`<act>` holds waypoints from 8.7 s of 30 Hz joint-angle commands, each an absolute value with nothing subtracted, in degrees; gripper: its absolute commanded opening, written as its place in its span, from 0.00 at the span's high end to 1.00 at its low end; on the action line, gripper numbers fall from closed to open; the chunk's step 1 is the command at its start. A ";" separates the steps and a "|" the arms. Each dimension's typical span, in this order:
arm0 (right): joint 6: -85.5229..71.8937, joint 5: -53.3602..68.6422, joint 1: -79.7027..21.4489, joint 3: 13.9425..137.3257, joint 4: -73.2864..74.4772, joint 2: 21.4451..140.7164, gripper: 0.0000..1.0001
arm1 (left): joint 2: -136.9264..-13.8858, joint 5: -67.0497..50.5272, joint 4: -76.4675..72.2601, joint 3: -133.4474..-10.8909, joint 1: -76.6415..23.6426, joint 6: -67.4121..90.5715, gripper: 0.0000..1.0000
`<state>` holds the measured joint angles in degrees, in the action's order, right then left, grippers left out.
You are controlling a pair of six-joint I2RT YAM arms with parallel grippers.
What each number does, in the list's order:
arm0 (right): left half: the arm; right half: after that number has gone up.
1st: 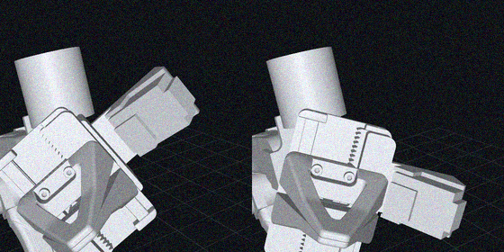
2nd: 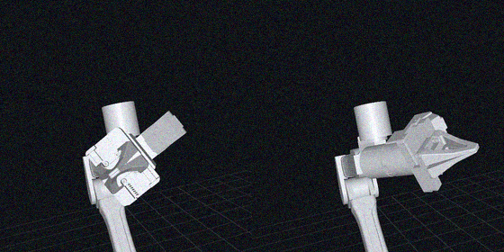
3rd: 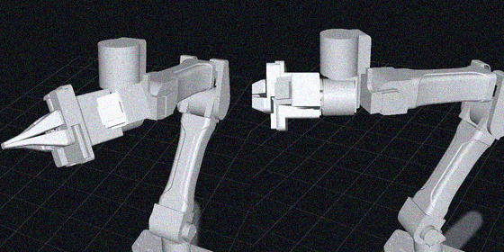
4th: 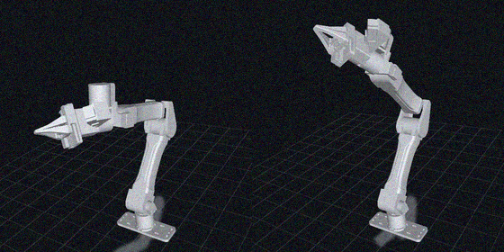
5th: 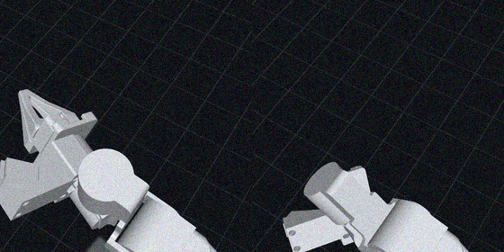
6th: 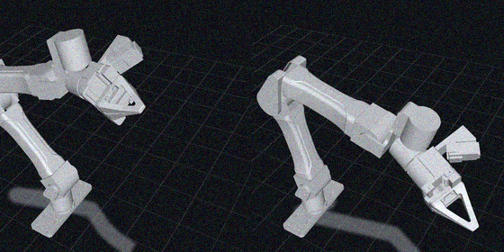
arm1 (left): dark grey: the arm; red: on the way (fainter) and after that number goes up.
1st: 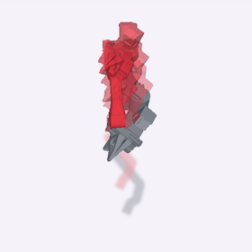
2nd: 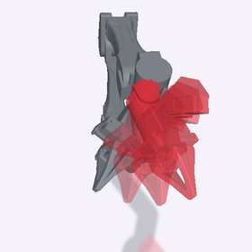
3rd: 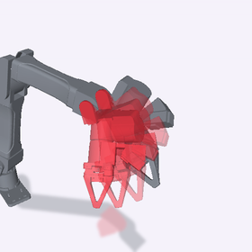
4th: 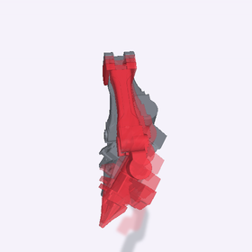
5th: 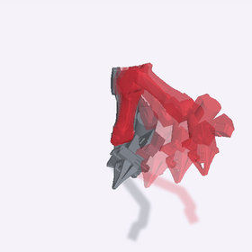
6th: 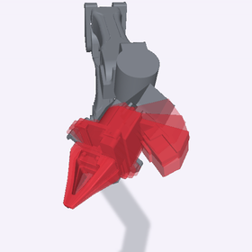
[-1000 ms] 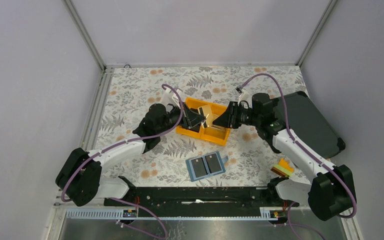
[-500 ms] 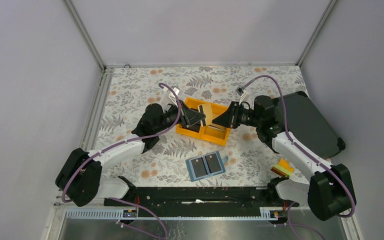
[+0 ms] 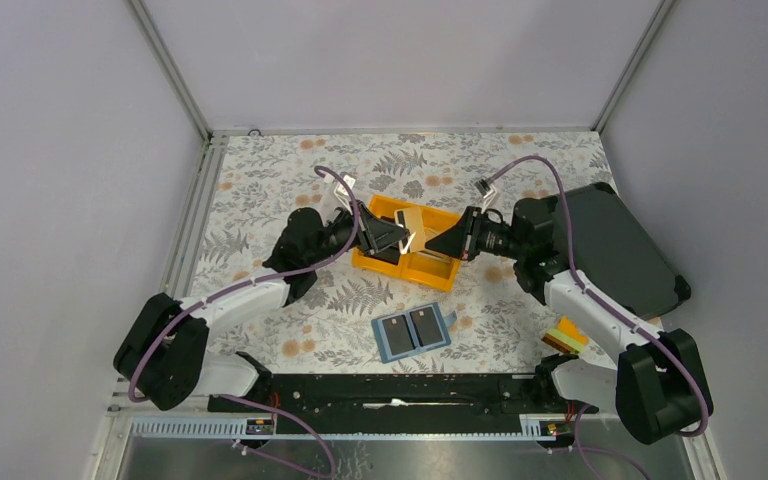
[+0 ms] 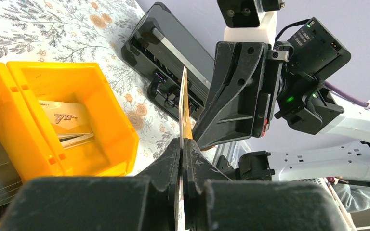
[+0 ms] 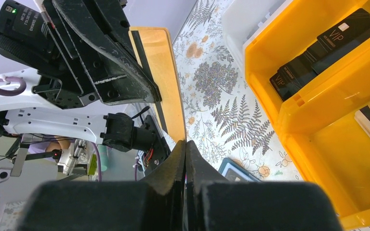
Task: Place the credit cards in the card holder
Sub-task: Pick up the credit card from the storage box.
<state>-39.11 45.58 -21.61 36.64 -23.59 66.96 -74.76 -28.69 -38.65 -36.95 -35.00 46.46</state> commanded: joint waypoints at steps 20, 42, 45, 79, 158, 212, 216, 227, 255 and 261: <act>-46.86 54.15 -22.24 36.36 -44.41 66.16 0.85 | -80.07 -34.65 -40.60 -39.52 -35.63 47.02 1.00; -27.80 31.27 -22.28 32.34 -32.16 68.22 1.00 | -95.49 -31.42 -41.75 -47.35 -35.54 43.49 0.90; -26.19 27.25 -22.24 31.09 -33.62 68.55 1.00 | -97.90 -30.44 -38.75 -50.18 -35.30 40.64 0.83; -20.91 17.64 -22.21 28.06 -31.20 68.46 1.00 | -99.28 -24.91 -31.81 -57.50 -33.31 39.96 0.24; -49.78 48.35 -15.08 32.34 -57.26 69.38 0.74 | -87.86 -53.02 -61.26 -42.11 -32.51 54.04 1.00; -47.64 35.55 -13.48 26.83 -55.20 62.92 1.00 | -88.28 -42.89 -66.88 -38.67 -31.12 56.58 1.00; -45.07 33.03 -12.90 26.73 -52.37 61.27 1.00 | -87.30 -41.97 -62.69 -38.42 -30.56 54.02 1.00; -43.07 31.43 -11.99 27.07 -51.77 61.33 1.00 | -89.12 -42.44 -63.02 -38.89 -29.89 53.84 1.00; -39.29 43.11 -7.05 32.53 -49.66 67.96 1.00 | -88.27 -43.40 -57.06 -39.95 -27.73 51.23 1.00; -36.01 39.11 -6.95 32.62 -44.19 66.28 1.00 | -87.02 -37.76 -49.73 -40.46 -27.84 47.10 1.00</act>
<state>-39.75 42.35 -7.22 30.17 -45.84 67.90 -89.41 -42.30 -53.19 -39.81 -27.77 51.42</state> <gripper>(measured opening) 0.018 0.028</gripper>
